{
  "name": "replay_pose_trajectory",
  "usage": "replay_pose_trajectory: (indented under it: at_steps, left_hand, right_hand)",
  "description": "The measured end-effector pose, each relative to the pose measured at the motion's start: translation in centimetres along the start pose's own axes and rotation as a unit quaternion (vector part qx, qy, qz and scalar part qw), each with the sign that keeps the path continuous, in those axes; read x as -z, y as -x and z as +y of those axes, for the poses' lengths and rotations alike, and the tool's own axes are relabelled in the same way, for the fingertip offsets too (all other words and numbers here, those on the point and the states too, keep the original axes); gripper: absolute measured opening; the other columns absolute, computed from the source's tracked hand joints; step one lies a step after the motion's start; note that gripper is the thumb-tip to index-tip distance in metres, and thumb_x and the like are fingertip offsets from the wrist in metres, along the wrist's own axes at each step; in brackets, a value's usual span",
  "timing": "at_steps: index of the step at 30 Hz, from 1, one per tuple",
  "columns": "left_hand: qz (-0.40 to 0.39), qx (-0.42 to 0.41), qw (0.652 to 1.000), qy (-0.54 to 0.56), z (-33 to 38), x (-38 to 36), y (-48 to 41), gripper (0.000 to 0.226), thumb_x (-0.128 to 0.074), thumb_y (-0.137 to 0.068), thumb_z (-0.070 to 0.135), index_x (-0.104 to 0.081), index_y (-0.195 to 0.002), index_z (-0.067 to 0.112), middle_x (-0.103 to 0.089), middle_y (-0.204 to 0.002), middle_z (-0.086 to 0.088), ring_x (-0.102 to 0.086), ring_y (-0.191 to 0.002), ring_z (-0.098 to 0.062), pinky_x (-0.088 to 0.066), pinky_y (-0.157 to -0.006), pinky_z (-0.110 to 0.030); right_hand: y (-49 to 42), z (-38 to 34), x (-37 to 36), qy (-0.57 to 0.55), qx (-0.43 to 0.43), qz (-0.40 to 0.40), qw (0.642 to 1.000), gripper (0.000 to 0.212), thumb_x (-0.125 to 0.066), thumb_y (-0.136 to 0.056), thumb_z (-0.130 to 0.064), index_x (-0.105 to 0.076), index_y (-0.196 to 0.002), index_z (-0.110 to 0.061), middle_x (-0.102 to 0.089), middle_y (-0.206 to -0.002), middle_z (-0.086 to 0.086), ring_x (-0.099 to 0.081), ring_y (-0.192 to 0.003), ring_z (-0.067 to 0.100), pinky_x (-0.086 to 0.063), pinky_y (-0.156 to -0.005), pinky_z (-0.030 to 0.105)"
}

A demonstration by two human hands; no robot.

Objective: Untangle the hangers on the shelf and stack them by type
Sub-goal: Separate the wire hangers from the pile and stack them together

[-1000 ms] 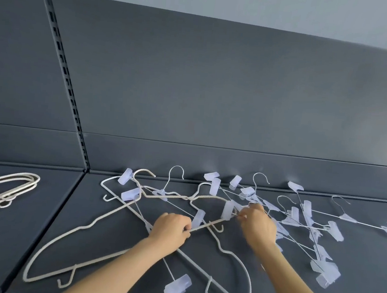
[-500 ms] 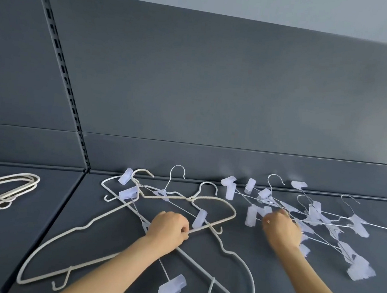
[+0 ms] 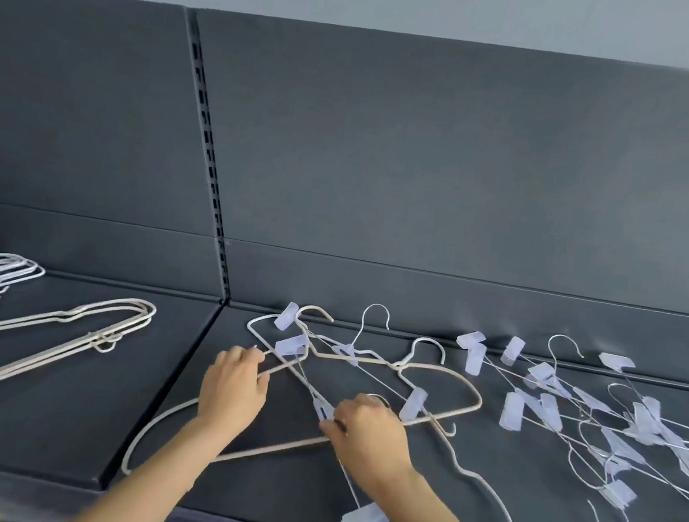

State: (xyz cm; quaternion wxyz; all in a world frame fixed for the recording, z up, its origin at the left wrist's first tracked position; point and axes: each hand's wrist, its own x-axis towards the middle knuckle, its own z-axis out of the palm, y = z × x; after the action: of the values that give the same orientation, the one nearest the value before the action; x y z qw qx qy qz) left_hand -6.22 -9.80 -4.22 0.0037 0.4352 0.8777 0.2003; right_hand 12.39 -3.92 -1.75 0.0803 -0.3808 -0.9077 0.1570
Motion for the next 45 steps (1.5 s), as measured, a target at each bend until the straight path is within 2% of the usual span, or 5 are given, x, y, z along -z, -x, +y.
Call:
replay_pose_trajectory:
  at_steps: [11, 17, 28, 33, 45]
  left_hand:
    - [-0.037, 0.031, 0.995, 0.091, -0.8, -0.1, -0.1, 0.015, -0.049, -0.091, 0.01, -0.064, -0.092, 0.01, -0.05, -0.088, 0.0, -0.056, -0.094, -0.027, -0.037, -0.07, -0.03]
    - [0.006, -0.009, 0.995, 0.101, 1.1, 0.4, -0.3, 0.014, -0.048, -0.092, 0.014, -0.061, -0.091, 0.012, -0.047, -0.086, 0.004, -0.055, -0.077, -0.026, -0.033, -0.063, -0.029]
    - [-0.016, -0.03, 0.986, 0.165, 0.9, 0.4, -0.9, 0.016, -0.05, -0.091, 0.01, -0.065, -0.091, 0.013, -0.048, -0.08, 0.005, -0.052, -0.074, -0.021, -0.044, -0.066, -0.034]
    - [-0.029, -0.038, 0.983, 0.18, 0.5, 0.6, -1.3, 0.018, -0.05, -0.091, 0.01, -0.068, -0.095, 0.012, -0.056, -0.086, 0.002, -0.057, -0.083, -0.025, -0.048, -0.074, -0.039]
    - [-0.13, -0.074, 0.974, 0.168, -2.2, 0.8, -2.8, 0.026, -0.056, -0.089, 0.01, -0.065, -0.078, 0.031, -0.058, -0.08, 0.007, -0.057, -0.078, -0.021, -0.047, -0.078, -0.042]
  right_hand:
    - [-1.7, -0.3, -0.1, 0.013, -0.093, -0.043, 0.995, 0.036, -0.041, -0.082, 0.002, -0.02, -0.059, -0.017, -0.062, -0.094, 0.013, -0.041, -0.076, 0.025, -0.032, -0.067, 0.028]
    - [-1.2, 1.3, 1.7, 0.016, -0.078, -0.037, 0.996, 0.036, -0.037, -0.074, 0.008, -0.019, -0.059, -0.019, -0.032, -0.071, -0.002, -0.037, -0.078, 0.023, -0.026, -0.07, 0.023]
    - [0.6, 6.0, 8.3, -0.219, -0.072, 0.184, 0.956, 0.035, -0.042, -0.091, 0.002, -0.069, -0.096, -0.02, -0.059, -0.075, 0.006, -0.049, -0.072, 0.009, -0.037, -0.062, 0.01]
    - [2.0, 12.7, 10.1, -0.112, -0.169, 0.29, 0.935, 0.039, -0.045, -0.084, 0.014, -0.066, -0.11, -0.004, -0.046, -0.087, 0.009, -0.044, -0.076, 0.024, -0.029, -0.069, 0.024]
    - [3.1, 18.6, 6.6, 0.08, -0.302, 0.173, 0.934, 0.041, -0.053, -0.076, 0.004, -0.064, -0.114, -0.008, -0.058, -0.108, 0.02, -0.053, -0.101, 0.039, -0.04, -0.082, 0.04]
